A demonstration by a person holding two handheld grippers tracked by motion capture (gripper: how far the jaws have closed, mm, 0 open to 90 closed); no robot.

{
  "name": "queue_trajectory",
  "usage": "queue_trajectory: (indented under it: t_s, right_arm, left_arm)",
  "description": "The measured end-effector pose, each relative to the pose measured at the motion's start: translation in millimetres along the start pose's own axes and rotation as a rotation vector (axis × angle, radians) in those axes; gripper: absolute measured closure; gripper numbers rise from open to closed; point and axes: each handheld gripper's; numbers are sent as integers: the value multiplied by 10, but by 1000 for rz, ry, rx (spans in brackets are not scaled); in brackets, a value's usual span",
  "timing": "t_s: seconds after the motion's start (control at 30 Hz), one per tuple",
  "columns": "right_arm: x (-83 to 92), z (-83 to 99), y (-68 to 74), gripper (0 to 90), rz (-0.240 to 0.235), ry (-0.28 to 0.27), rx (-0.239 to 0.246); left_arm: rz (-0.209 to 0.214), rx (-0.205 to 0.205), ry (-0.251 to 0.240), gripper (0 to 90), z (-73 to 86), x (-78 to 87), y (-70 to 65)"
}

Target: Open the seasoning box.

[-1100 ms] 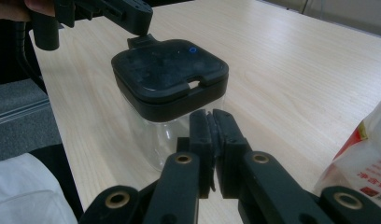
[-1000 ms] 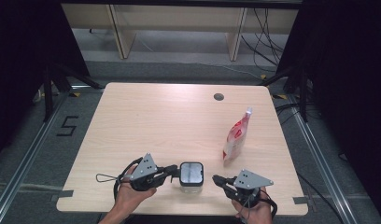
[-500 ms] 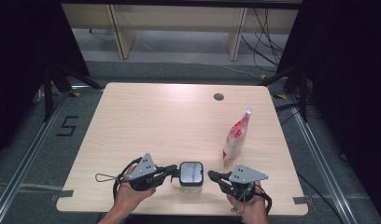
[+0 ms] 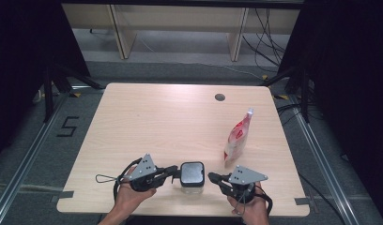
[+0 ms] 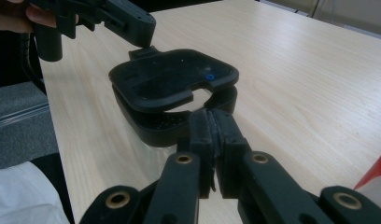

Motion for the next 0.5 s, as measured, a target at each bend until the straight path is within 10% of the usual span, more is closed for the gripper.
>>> queue_trajectory:
  t_s: [0.5]
  right_arm:
    - [-52, -67, 110, 879, -28, 21, 50]
  left_arm:
    - [9, -5, 2, 891, 1, -1, 10]
Point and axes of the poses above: each handheld gripper's, and its own axes: x roughly backward along the jaws, z roughly out of its underside, y roughly to its left, and after that the axes turned 15 degrees about -y, right-handed
